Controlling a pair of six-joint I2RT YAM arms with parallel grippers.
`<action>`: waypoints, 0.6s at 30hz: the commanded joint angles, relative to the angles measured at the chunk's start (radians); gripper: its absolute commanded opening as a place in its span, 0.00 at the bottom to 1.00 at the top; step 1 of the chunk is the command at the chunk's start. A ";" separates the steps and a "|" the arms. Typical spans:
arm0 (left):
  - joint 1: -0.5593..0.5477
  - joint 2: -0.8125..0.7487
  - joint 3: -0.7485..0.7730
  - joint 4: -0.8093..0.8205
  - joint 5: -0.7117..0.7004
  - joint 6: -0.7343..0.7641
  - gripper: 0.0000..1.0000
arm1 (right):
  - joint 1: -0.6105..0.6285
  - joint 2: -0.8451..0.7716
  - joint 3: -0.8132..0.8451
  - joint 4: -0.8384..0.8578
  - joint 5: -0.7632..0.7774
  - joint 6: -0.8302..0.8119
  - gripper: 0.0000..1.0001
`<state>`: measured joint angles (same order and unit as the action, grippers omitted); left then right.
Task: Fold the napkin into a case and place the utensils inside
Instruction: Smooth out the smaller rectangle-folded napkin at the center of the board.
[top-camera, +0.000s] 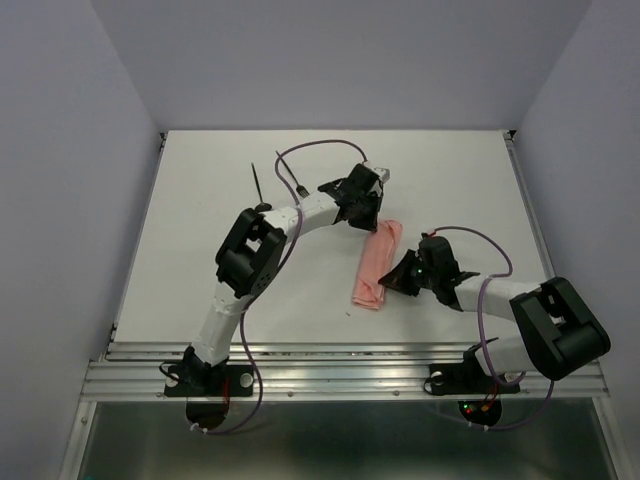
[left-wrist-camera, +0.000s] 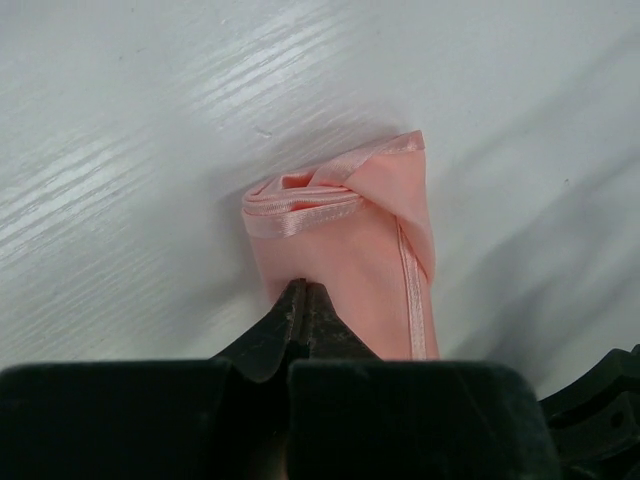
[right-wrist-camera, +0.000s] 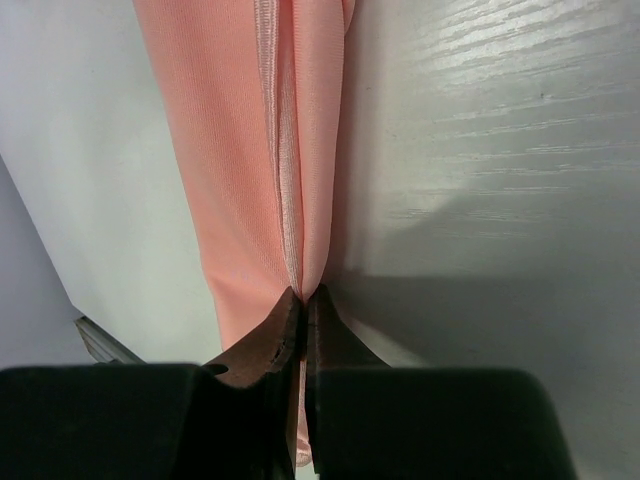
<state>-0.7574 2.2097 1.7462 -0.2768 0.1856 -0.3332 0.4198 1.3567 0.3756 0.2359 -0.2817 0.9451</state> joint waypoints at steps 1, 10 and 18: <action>0.001 0.022 0.070 0.014 0.066 0.017 0.00 | 0.004 0.024 0.055 -0.036 -0.016 -0.035 0.01; -0.002 0.080 0.082 0.057 0.144 0.010 0.00 | 0.004 0.028 0.089 -0.069 -0.001 -0.060 0.01; -0.005 0.114 0.085 0.093 0.204 -0.003 0.00 | 0.004 0.044 0.071 -0.075 0.013 -0.074 0.01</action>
<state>-0.7574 2.3123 1.7912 -0.2066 0.3405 -0.3344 0.4198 1.3834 0.4313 0.1642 -0.2848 0.8959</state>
